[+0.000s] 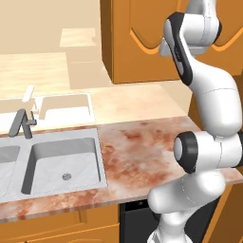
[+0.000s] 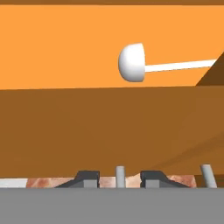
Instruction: Open the cabinet and move the ladle to the pot. Then close the cabinet.
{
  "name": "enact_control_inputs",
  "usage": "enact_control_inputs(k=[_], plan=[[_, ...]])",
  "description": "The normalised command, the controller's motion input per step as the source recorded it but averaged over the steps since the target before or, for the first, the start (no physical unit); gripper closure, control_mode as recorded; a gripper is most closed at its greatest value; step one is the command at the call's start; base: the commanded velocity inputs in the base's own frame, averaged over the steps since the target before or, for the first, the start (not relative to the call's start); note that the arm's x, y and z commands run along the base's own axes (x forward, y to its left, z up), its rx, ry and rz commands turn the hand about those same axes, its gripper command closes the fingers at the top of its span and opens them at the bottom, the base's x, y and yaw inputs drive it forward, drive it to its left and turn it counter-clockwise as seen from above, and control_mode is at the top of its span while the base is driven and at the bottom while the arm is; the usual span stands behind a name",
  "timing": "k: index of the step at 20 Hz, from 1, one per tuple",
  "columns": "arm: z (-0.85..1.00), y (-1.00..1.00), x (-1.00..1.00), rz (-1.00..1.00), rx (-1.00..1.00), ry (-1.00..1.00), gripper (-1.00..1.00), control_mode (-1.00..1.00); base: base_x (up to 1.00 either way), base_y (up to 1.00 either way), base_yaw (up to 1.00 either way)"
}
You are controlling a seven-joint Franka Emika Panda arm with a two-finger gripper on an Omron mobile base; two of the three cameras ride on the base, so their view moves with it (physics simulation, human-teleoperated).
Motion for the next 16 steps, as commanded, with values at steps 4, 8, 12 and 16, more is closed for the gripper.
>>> enact_control_inputs(k=[4,8,12,16], plan=[[-0.01,0.00,-0.03,0.00,0.00,0.00,1.00,-1.00,0.00,0.00,0.00],[0.00,0.11,-0.61,0.00,0.00,0.00,1.00,-1.00,0.00,0.00,0.00],[0.00,0.29,-1.00,0.00,0.00,0.00,1.00,-1.00,0.00,0.00,0.00],[0.00,0.46,-1.00,-0.02,0.00,0.00,1.00,-1.00,0.00,0.00,0.00]])
